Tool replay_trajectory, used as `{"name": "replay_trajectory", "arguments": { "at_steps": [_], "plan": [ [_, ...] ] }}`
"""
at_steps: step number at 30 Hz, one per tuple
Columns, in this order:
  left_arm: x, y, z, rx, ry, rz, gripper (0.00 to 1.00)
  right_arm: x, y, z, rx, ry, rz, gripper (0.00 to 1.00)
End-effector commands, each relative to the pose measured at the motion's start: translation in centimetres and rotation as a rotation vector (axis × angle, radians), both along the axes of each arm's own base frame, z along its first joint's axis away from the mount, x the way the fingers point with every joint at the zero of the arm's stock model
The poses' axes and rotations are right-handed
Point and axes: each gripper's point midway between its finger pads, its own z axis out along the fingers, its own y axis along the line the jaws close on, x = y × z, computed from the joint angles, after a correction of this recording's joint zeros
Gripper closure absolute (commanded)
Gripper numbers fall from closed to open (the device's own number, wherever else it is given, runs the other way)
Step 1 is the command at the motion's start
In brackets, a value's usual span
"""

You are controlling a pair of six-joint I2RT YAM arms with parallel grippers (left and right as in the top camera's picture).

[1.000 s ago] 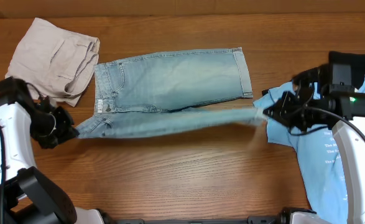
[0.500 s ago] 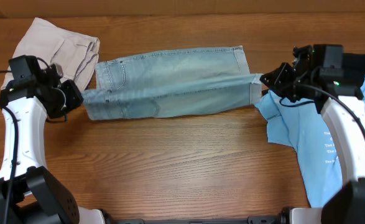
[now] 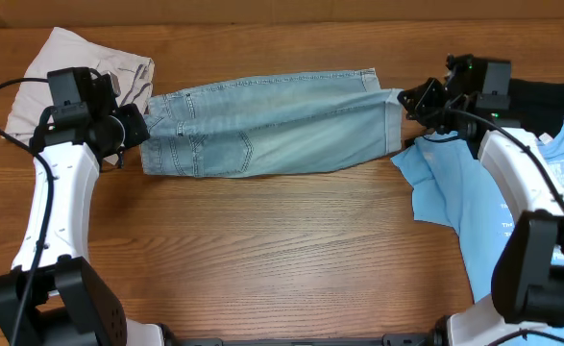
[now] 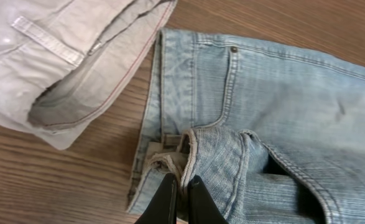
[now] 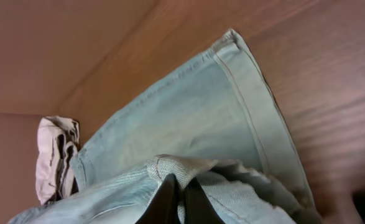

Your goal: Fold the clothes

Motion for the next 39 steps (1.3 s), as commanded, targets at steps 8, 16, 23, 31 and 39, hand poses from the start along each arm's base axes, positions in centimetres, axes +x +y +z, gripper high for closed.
{"name": "replay_trajectory", "arguments": {
  "at_steps": [8,16,23,31,39],
  "plan": [
    [2.0,1.6,-0.7,0.027,-0.024,0.078,0.96,3.5,0.2,1.5,0.01,-0.155,0.019,0.96],
    [3.2,1.7,-3.3,-0.009,0.0,0.116,0.96,4.6,2.3,1.9,-0.017,-0.219,0.039,0.96],
    [5.9,1.5,-1.9,-0.042,-0.125,0.105,0.94,4.7,2.6,1.3,-0.03,-0.194,0.011,0.95],
    [6.4,1.7,-1.5,-0.016,-0.151,0.079,0.0,2.3,2.6,-1.7,-0.032,-0.031,0.025,0.0],
    [0.1,0.7,-5.6,-0.025,0.147,0.012,0.0,-3.6,1.5,-6.8,-0.212,0.211,0.152,0.04]
  ]
}}
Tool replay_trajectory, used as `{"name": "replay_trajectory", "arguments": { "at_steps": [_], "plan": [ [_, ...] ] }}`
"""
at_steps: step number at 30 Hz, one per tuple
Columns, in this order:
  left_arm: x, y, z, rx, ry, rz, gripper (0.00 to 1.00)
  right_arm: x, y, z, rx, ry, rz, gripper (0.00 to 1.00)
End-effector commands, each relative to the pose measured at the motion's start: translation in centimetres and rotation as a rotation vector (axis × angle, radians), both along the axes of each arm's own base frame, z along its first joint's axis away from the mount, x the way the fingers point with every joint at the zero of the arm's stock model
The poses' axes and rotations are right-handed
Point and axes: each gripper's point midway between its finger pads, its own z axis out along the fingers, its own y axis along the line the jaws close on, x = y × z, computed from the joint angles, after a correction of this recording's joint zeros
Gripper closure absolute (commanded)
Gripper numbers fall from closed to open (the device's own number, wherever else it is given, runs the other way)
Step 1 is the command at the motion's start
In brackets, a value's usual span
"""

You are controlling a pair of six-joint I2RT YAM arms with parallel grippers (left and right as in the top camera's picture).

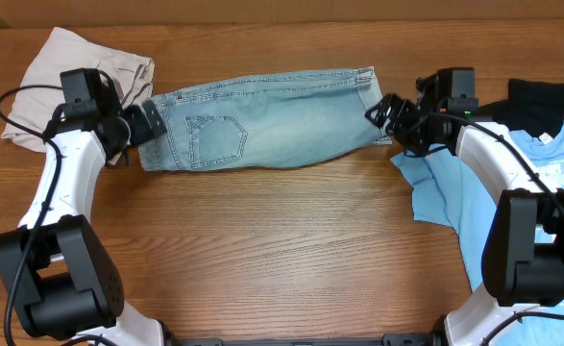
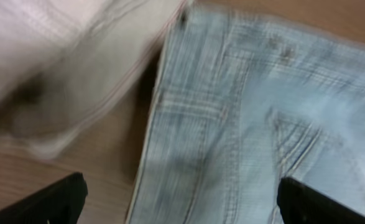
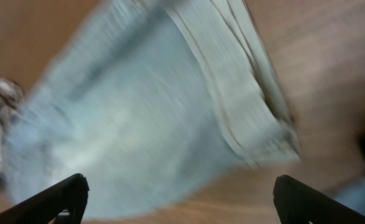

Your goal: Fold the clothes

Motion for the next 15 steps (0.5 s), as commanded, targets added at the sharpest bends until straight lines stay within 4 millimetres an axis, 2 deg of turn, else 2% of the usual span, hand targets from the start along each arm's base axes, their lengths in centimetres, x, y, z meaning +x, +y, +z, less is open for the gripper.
{"name": "replay_trajectory", "arguments": {
  "at_steps": [1,4,8,11,15],
  "plan": [
    [-1.5,-0.1,-0.9,0.013,0.074,-0.066,0.0,-0.4,-1.3,-0.6,-0.126,-0.015,0.077,0.05],
    [-3.1,-0.2,-2.3,0.034,0.134,-0.105,0.0,-1.2,-2.0,-1.7,-0.182,0.002,0.103,0.06],
    [-4.2,0.1,-4.5,0.058,0.165,-0.094,0.0,-1.0,-2.1,-2.5,-0.194,-0.029,0.103,0.05],
    [-4.2,0.1,-6.3,0.058,0.154,-0.094,0.0,-0.8,-1.8,-3.1,-0.182,-0.065,0.106,0.06],
    [-3.1,-1.3,-7.3,-0.017,0.11,-0.127,0.0,-1.0,-1.7,-4.0,-0.176,-0.087,0.108,0.05]
  ]
}}
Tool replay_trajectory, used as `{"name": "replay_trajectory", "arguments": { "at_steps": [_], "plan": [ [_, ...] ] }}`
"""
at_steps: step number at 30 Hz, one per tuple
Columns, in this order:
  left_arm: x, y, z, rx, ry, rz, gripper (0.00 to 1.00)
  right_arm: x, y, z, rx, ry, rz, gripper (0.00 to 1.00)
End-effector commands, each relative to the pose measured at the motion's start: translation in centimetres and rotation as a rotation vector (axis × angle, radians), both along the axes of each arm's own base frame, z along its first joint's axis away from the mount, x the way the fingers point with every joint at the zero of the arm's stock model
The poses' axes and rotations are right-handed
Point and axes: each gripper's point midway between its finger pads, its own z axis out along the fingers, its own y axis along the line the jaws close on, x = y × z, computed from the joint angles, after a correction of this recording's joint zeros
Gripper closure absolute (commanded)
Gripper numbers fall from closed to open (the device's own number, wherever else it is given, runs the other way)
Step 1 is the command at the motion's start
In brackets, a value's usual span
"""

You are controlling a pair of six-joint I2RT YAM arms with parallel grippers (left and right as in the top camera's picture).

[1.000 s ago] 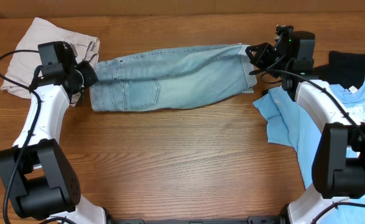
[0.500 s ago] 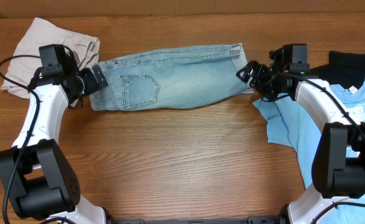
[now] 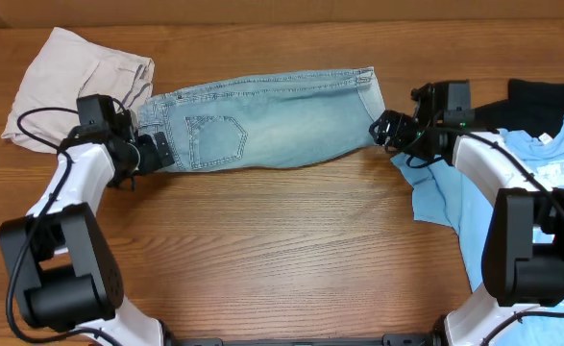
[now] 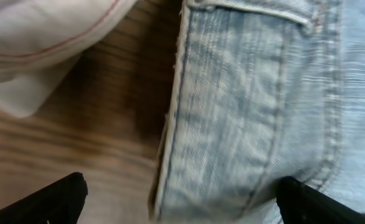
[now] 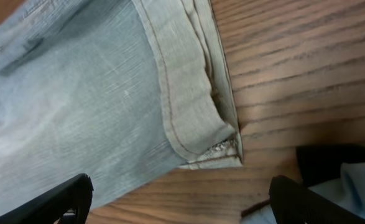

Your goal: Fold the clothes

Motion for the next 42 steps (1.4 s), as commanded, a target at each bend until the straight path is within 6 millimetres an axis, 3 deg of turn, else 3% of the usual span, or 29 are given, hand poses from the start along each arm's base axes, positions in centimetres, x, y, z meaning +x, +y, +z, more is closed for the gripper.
{"name": "replay_trajectory", "arguments": {
  "at_steps": [1,3,5,9,10,15,19,25,30,34,42],
  "plan": [
    [0.4,-1.5,-1.3,-0.086,-0.012,-0.053,0.0,-0.6,0.1,-1.2,-0.004,-0.002,0.017,0.06],
    [1.1,-2.5,-1.2,-0.142,-0.046,-0.077,0.03,-0.4,0.3,-1.1,0.007,-0.014,0.022,0.07],
    [1.8,-3.3,-0.9,-0.188,-0.08,-0.091,0.2,-0.4,0.3,-1.0,0.015,-0.012,0.014,0.09],
    [2.3,-4.6,-0.3,-0.263,-0.116,-0.123,0.92,-1.0,1.0,-1.1,0.059,0.019,0.017,0.09],
    [2.0,-4.7,-0.4,-0.272,-0.099,-0.121,0.96,-1.2,1.2,-1.1,0.071,0.027,0.023,0.09],
    [-2.4,-4.3,-1.8,-0.305,0.096,-0.059,0.96,-2.3,1.6,-1.4,0.091,0.075,0.039,0.08],
    [-8.6,-1.9,-2.8,-0.237,0.358,0.041,0.96,-4.2,1.7,-2.6,0.073,0.13,0.076,0.05],
    [-12.6,0.2,-2.3,-0.153,0.508,0.092,0.96,-4.6,2.0,-3.4,0.075,0.108,0.09,0.05],
    [-12.9,0.1,-1.7,-0.149,0.511,0.082,0.96,-3.6,3.8,-2.6,0.116,0.029,0.167,0.12],
    [-12.8,0.0,-0.8,-0.14,0.49,0.061,0.95,-3.2,5.3,-3.8,0.114,0.019,0.199,0.12],
    [-9.7,-0.7,2.8,-0.186,0.336,-0.007,0.89,-1.5,5.1,-4.9,0.176,0.035,0.085,0.14]
  ]
}}
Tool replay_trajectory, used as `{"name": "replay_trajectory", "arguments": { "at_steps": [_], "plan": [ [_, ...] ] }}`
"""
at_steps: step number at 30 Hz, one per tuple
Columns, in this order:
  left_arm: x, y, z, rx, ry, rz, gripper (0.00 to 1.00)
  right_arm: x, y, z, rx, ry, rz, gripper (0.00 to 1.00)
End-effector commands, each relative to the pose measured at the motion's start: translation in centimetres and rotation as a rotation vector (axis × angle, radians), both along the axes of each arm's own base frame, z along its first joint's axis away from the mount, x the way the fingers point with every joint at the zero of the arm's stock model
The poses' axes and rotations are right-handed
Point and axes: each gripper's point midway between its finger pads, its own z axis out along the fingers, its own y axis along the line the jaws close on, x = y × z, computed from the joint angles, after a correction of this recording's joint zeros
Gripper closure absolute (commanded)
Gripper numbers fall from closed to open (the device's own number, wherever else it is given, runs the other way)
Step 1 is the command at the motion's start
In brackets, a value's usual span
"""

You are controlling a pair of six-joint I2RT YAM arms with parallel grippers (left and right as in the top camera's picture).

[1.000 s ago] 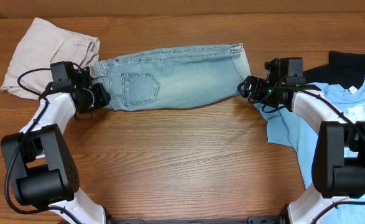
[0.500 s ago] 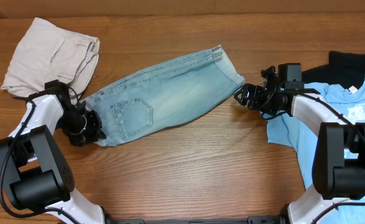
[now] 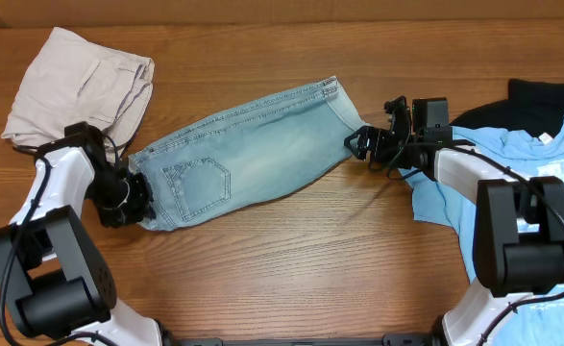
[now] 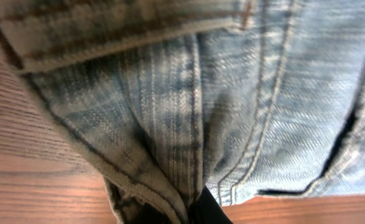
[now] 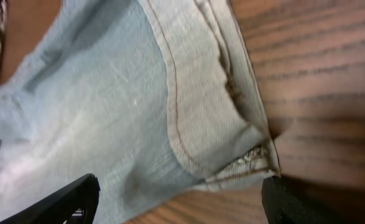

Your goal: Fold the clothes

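Light blue jeans (image 3: pixel 243 154), folded in half lengthwise with a back pocket facing up, lie slanted across the table from front left to back right. At the waistband corner my left gripper (image 3: pixel 131 200) is shut, and the left wrist view shows the denim (image 4: pixel 232 74) bunched between the jaws of that gripper (image 4: pixel 191 210). My right gripper (image 3: pixel 363 144) stands open at the leg hem. In the right wrist view the hem (image 5: pixel 232 124) lies between its spread fingers (image 5: pixel 70 199), untouched.
Folded beige trousers (image 3: pixel 80 82) lie at the back left. A light blue T-shirt (image 3: pixel 512 192) and a black garment (image 3: pixel 541 96) are spread at the right, under the right arm. The bare wooden table (image 3: pixel 282 269) stretches along the front.
My left gripper was open beside the waistband and is now shut on it, nearer the front. The jeans lay level and now slant. My right gripper is still open by the hem, slightly further left.
Both grippers were shut on the jeans, one at the waist and one at the hem, holding the upper layer. Then both were open and the jeans lay folded lengthwise, pocket up. Both stayed open at the ends; now the left holds the waist, drawn forward.
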Motion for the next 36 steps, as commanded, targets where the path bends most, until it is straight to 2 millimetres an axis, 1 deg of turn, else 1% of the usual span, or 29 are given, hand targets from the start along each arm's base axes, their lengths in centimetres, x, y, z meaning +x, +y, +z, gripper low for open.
{"name": "replay_trajectory", "arguments": {
  "at_steps": [1,4,5,6,8,10,11,13,14,15,16,17,18,19,20,21,22,23,25,27,29,30,31,32,34,35,36],
  "plan": [
    [2.4,0.4,2.9,0.01,-0.127,-0.041,0.87,-0.5,-0.3,-3.0,0.016,0.106,-0.077,0.16],
    [2.9,0.6,3.3,0.017,-0.145,-0.042,0.81,-0.7,0.8,-4.6,0.022,0.133,-0.068,0.18],
    [2.9,0.6,3.3,0.016,-0.144,-0.043,0.8,-0.8,1.1,-5.0,0.025,0.142,-0.068,0.22],
    [2.8,0.5,3.3,0.014,-0.138,-0.046,0.79,-0.8,1.1,-5.2,0.025,0.142,-0.069,0.28],
    [2.6,0.5,3.3,0.012,-0.135,-0.055,0.78,-0.4,0.9,-5.0,0.029,0.127,-0.075,0.36],
    [2.5,0.5,3.3,0.011,-0.133,-0.057,0.76,0.4,0.9,-4.2,0.066,0.102,-0.08,0.39],
    [2.5,0.5,3.3,0.011,-0.133,-0.056,0.75,0.7,0.9,-3.8,0.088,0.091,-0.078,0.45],
    [2.6,0.5,3.3,0.011,-0.133,-0.056,0.75,1.3,1.1,-2.8,0.129,0.075,-0.062,0.66],
    [2.5,0.5,3.3,0.011,-0.133,-0.056,0.73,1.5,1.3,-2.2,0.157,0.068,-0.049,0.75],
    [2.6,0.5,3.3,0.011,-0.133,-0.056,0.69,1.9,1.4,-0.9,0.207,0.055,-0.028,0.89],
    [2.6,0.5,3.3,0.012,-0.135,-0.056,0.66,2.2,1.2,-0.2,0.222,0.052,-0.027,0.92],
    [2.7,0.5,3.3,0.013,-0.137,-0.056,0.6,2.3,0.9,0.5,0.227,0.049,-0.032,0.94],
    [2.7,0.5,3.3,0.014,-0.14,-0.056,0.54,2.5,0.4,1.3,0.227,0.043,-0.042,0.95],
    [2.8,0.5,3.3,0.014,-0.143,-0.056,0.44,2.6,-0.1,2.2,0.226,0.033,-0.052,0.96],
    [2.9,0.6,3.3,0.015,-0.146,-0.056,0.32,2.7,-0.6,3.0,0.226,0.025,-0.061,0.96],
    [3.0,0.5,3.3,0.013,-0.153,-0.056,0.07,2.6,-1.4,4.7,0.226,0.008,-0.079,0.96],
    [3.1,0.5,3.3,0.011,-0.157,-0.055,0.03,2.4,-2.0,5.6,0.221,0.001,-0.09,0.96],
    [3.2,0.5,3.3,0.012,-0.161,-0.056,0.02,2.1,-2.7,6.4,0.209,0.003,-0.113,0.96],
    [3.3,0.5,3.4,0.007,-0.167,-0.055,0.01,1.3,-4.0,7.3,0.176,0.02,-0.154,0.96],
    [3.6,0.2,3.4,-0.008,-0.182,-0.054,0.0,0.2,-5.0,7.9,0.136,0.039,-0.165,0.96],
    [4.0,0.0,3.5,-0.021,-0.201,-0.053,0.0,-1.2,-5.2,8.0,0.11,0.062,-0.138,0.96],
    [4.2,0.0,3.6,-0.021,-0.208,-0.053,0.0,-1.9,-5.1,7.8,0.102,0.081,-0.125,0.92],
    [4.3,0.1,3.6,-0.019,-0.213,-0.054,0.0,-3.0,-5.0,7.3,0.08,0.116,-0.099,0.42],
    [4.3,0.2,3.6,-0.015,-0.215,-0.057,0.0,-3.5,-5.2,6.8,0.057,0.138,-0.096,0.27],
    [4.6,0.4,3.5,-0.001,-0.233,-0.087,0.0,-4.1,-6.1,5.9,-0.006,0.171,-0.116,0.27],
    [4.8,0.5,3.4,0.004,-0.244,-0.092,0.0,-4.1,-6.2,5.8,-0.016,0.171,-0.12,0.32],
    [5.0,0.5,3.3,0.006,-0.254,-0.092,0.0,-4.0,-6.3,5.8,-0.021,0.163,-0.116,0.38]
  ]
}}
